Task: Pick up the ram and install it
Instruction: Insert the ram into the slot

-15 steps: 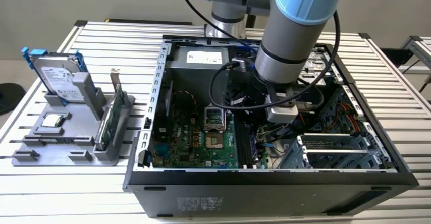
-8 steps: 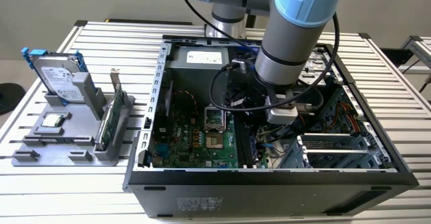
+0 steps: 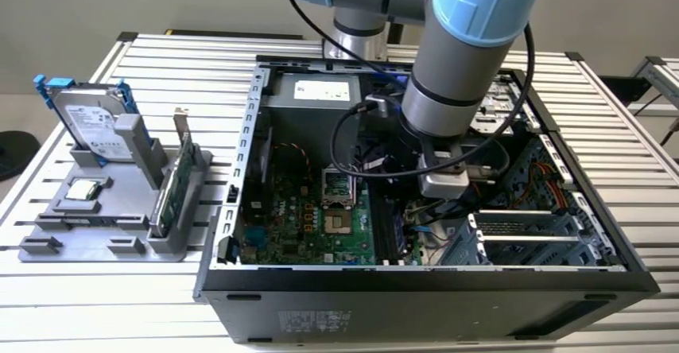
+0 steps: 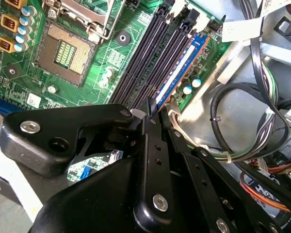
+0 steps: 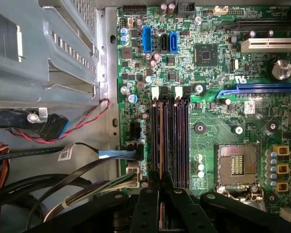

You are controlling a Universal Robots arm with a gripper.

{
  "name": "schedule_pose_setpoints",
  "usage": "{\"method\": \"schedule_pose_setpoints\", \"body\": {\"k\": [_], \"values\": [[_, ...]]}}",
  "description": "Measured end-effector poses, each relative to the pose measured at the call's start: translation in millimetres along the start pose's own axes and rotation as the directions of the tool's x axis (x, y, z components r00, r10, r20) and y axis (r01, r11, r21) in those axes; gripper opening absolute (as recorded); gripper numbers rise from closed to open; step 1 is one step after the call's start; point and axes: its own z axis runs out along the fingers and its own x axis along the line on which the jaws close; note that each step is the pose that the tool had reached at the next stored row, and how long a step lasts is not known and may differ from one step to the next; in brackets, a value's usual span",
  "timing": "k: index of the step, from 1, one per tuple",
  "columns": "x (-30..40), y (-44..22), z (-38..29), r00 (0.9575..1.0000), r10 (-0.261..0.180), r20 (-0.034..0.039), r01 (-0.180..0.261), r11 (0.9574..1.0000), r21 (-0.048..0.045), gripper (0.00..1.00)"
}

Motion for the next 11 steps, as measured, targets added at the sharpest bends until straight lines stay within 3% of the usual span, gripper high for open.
{"method": "schedule_pose_setpoints", "body": {"k": [11], "values": [[0.2, 0.4, 4.8, 1.0000, 0.000, 0.0000, 0.000, 1.0000, -0.0004, 0.00]]}}
